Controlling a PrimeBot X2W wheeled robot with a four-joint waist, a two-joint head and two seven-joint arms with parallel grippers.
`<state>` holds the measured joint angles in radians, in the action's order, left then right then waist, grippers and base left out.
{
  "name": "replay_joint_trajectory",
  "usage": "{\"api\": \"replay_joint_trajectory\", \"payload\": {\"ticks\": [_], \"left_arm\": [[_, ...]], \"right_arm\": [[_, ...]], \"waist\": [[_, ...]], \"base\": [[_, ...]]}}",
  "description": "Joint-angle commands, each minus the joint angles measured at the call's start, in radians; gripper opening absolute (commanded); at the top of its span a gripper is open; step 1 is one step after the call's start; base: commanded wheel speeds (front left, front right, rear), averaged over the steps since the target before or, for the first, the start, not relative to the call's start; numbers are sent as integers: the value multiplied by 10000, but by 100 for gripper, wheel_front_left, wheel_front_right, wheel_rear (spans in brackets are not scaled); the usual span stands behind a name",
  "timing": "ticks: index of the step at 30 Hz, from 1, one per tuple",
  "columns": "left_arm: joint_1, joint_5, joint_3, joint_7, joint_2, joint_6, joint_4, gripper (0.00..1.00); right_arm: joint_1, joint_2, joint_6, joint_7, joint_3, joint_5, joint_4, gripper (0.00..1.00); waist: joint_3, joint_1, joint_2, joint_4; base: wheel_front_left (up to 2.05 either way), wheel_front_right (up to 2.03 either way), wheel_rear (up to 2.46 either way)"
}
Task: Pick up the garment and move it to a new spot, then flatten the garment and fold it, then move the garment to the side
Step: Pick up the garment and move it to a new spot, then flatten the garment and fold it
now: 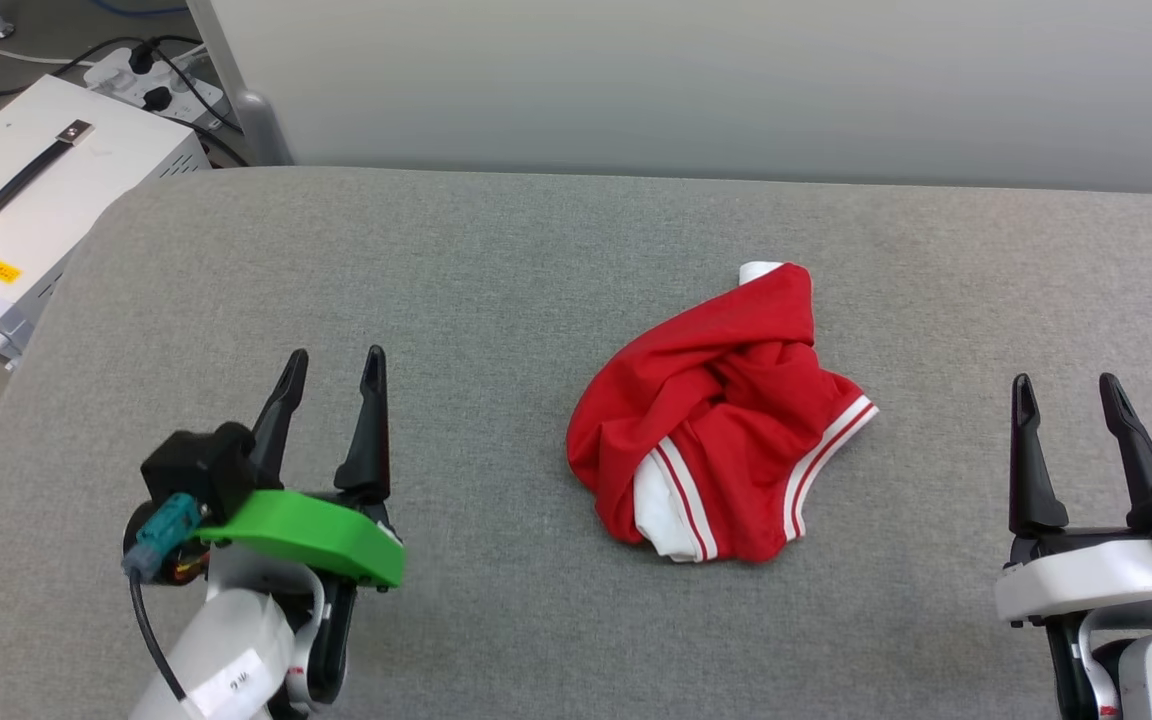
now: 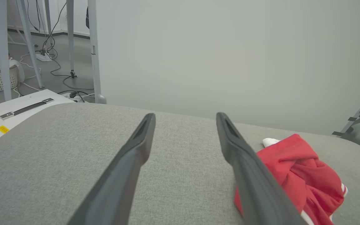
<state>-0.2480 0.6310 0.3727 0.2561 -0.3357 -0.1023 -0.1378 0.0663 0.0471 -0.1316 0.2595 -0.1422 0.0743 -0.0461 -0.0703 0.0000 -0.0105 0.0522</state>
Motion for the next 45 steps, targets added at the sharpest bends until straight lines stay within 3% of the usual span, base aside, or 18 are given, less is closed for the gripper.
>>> {"api": "replay_joint_trajectory", "payload": {"ticks": [1,9,14,19,22,26,34,41,42,43,45], "left_arm": [[416,-472,-368,55,334,165,233,100],[1628,-2302,-1735,56,1570,1321,483,100],[1638,-2928,-2188,56,2084,1843,280,100],[1559,-3244,-2427,56,2354,2095,182,100],[1448,-3351,-2615,56,2467,2184,152,100],[1328,-3501,-2722,56,2570,2260,48,100],[960,-3543,-2663,57,2737,2320,-48,100],[880,-3496,-2617,57,2797,2327,-105,100],[888,-3499,-2632,57,2802,2327,-126,100],[902,-3503,-2655,57,2805,2327,-141,100],[940,-3507,-2688,57,2812,2328,-166,100]], "right_arm": [[-118,31,9,23,31,-91,49,100],[-71,31,9,23,227,-375,283,100],[-20,31,9,-97,1174,-779,-192,100],[713,798,9,-2296,3300,-723,-1102,100],[1365,1540,9,-4168,4665,161,-1470,100],[2190,2206,9,-6282,5722,1528,-1651,100],[3273,2947,9,-9037,6456,2756,-2108,100],[3310,3240,9,-9785,6663,2979,-2876,100],[3255,3246,9,-9845,6639,3024,-2949,38],[3200,3257,9,-9897,6648,3060,-2983,1],[3067,3308,9,-10026,6691,3139,-2987,0]], "waist": [[26,0,105,20],[43,0,105,118],[-48,0,105,313],[-344,0,105,490],[-521,0,105,660],[-777,0,105,958],[-1310,0,105,1608],[-1400,0,105,1740],[-1369,0,105,1718],[-1326,0,105,1684],[-1208,0,105,1591]], "base": [[0,0,0],[0,0,0],[0,0,0],[0,0,0],[0,0,0],[0,0,0],[0,0,0],[0,0,0],[0,0,0],[0,0,0],[0,0,0]]}}
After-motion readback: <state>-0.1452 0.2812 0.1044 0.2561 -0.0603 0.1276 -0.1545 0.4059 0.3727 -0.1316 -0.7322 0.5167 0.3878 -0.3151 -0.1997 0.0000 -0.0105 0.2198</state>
